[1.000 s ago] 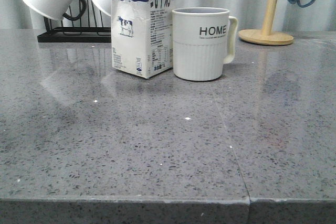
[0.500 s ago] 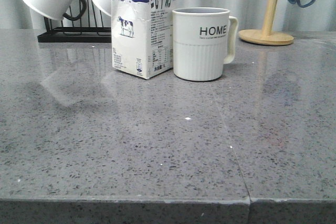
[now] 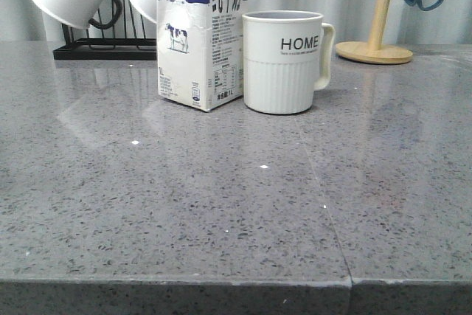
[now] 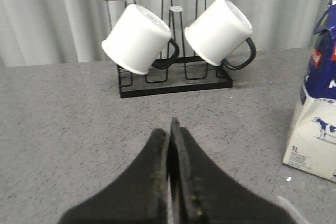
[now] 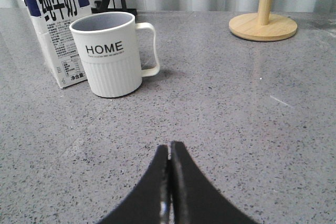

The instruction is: Place milk next to cup

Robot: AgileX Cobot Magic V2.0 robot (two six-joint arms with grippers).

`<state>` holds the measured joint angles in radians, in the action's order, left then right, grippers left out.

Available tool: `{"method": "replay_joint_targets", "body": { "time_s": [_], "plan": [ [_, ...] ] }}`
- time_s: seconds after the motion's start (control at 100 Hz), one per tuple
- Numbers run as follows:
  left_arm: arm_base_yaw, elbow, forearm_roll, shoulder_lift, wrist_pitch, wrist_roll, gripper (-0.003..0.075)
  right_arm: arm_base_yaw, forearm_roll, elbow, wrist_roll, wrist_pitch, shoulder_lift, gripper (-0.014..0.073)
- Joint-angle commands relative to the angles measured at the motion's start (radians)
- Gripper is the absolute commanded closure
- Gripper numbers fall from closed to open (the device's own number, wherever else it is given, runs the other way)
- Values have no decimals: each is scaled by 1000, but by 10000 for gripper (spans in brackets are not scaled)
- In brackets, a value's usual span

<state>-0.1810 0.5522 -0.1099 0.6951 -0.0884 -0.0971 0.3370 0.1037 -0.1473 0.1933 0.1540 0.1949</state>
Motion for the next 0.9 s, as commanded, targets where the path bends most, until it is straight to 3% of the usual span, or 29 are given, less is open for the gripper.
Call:
{"method": "replay_joint_targets", "body": {
  "time_s": [0.0, 0.46, 0.89],
  "plan": [
    [34, -21, 16, -77, 42, 0, 741, -1, 5, -26, -5, -73, 7, 660],
    [94, -259, 46, -434, -13, 0, 741, -1, 5, -26, -5, -73, 7, 660],
    [94, -400, 46, -588, -21, 0, 741, -1, 5, -26, -5, -73, 7, 660]
  ]
}}
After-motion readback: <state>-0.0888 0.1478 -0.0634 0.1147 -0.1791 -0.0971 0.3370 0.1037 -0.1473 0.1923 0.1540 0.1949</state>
